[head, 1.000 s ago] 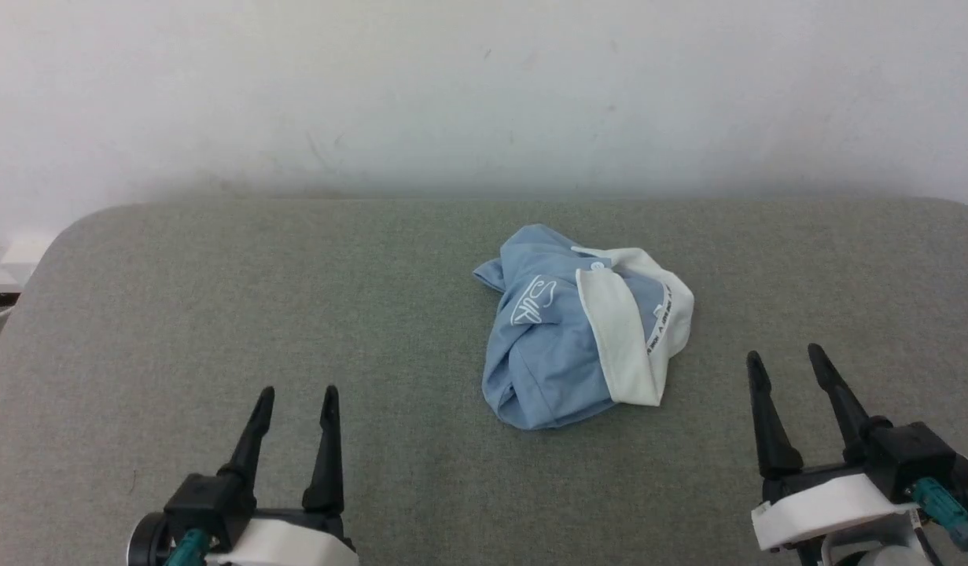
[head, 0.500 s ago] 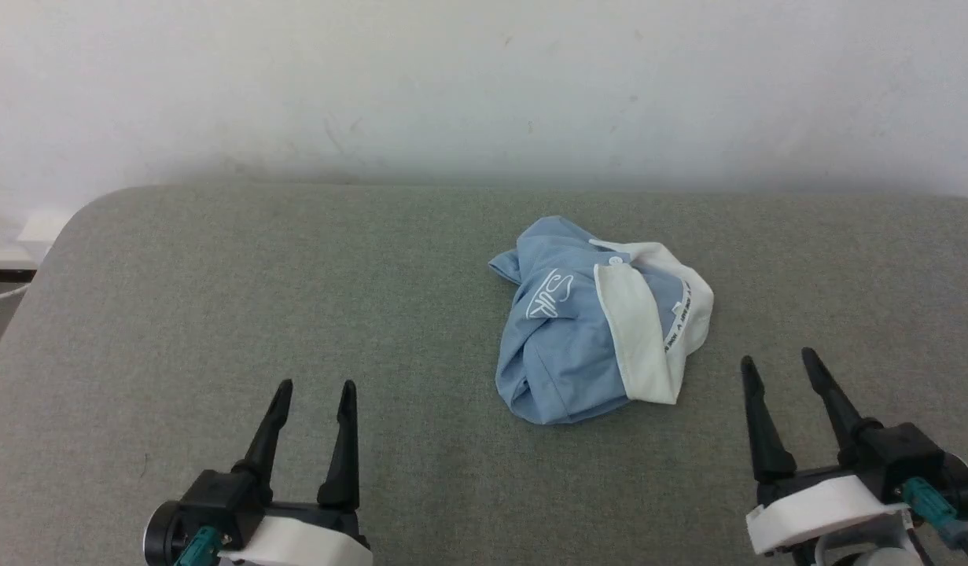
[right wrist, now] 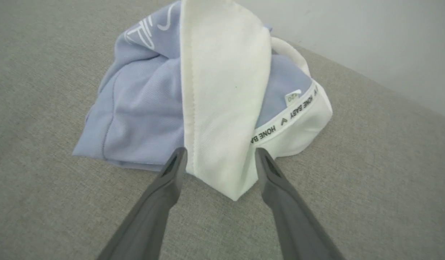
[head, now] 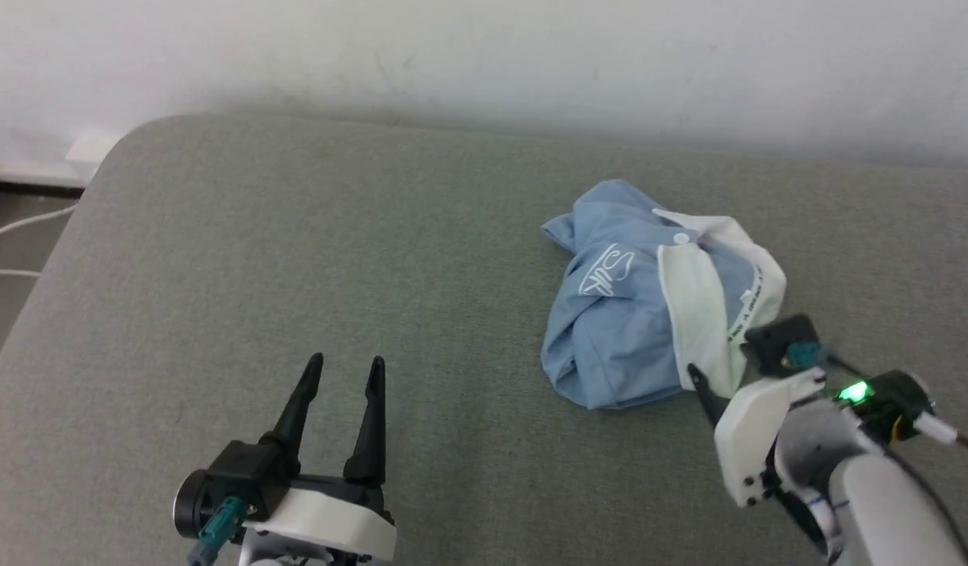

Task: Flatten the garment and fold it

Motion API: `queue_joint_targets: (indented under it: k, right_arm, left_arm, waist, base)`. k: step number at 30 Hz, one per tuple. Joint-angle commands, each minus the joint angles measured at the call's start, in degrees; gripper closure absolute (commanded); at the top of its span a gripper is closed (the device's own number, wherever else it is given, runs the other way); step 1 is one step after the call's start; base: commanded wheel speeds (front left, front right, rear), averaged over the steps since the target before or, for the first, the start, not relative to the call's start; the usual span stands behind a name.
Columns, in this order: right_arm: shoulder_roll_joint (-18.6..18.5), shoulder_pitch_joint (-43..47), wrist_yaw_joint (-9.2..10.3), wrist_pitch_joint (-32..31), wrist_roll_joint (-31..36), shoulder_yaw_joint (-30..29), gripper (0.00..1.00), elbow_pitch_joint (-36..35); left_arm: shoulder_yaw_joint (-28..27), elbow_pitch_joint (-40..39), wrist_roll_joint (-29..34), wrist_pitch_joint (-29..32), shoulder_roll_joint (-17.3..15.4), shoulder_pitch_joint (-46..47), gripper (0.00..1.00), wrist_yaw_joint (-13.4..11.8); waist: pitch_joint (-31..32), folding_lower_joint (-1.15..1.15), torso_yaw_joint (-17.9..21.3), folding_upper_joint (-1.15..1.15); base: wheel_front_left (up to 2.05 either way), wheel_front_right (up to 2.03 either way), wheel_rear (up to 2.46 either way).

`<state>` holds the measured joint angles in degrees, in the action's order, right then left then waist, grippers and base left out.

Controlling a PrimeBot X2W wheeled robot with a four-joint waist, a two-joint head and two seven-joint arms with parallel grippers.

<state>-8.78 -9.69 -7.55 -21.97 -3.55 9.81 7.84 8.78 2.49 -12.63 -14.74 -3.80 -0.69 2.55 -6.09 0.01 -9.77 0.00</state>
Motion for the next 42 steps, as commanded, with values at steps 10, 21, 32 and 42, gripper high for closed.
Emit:
queue_joint_targets:
  k: [10, 21, 32, 42]
  right_arm:
    - [-3.31, -5.67, 0.06, -15.78, -2.78, 1.30, 0.00, 5.05]
    - [-4.55, -5.68, 0.06, -12.88, -4.92, 2.60, 1.00, 5.99]
    - [-10.41, 8.11, 0.06, -22.36, -7.02, -5.63, 1.00, -12.23]
    - [-7.82, 20.60, 0.06, -24.92, -8.52, -11.69, 0.00, -17.38]
  left_arm:
    - [0.25, 1.81, 0.47, -0.26, 0.81, 1.58, 0.00, 0.87]
    - [-0.58, 2.73, 0.51, -0.26, 0.90, 0.92, 0.00, 1.06]
    - [-1.09, 2.39, 0.10, -0.26, 0.91, -0.71, 0.00, 0.35]
    - [-0.11, 2.19, -0.42, -0.26, 0.91, 0.56, 0.00, -0.12]
  waist:
    - [-3.41, -0.01, -6.24, 0.00]
    - [-1.24, -0.01, -2.80, 0.00]
    - [2.70, -0.01, 5.35, 0.00]
    - [2.59, -0.01, 8.21, 0.00]
  base:
    - [0.00, 0.00, 0.00]
    - [0.00, 0.00, 0.00]
    - [0.00, 0.00, 0.00]
    - [0.00, 0.00, 0.00]
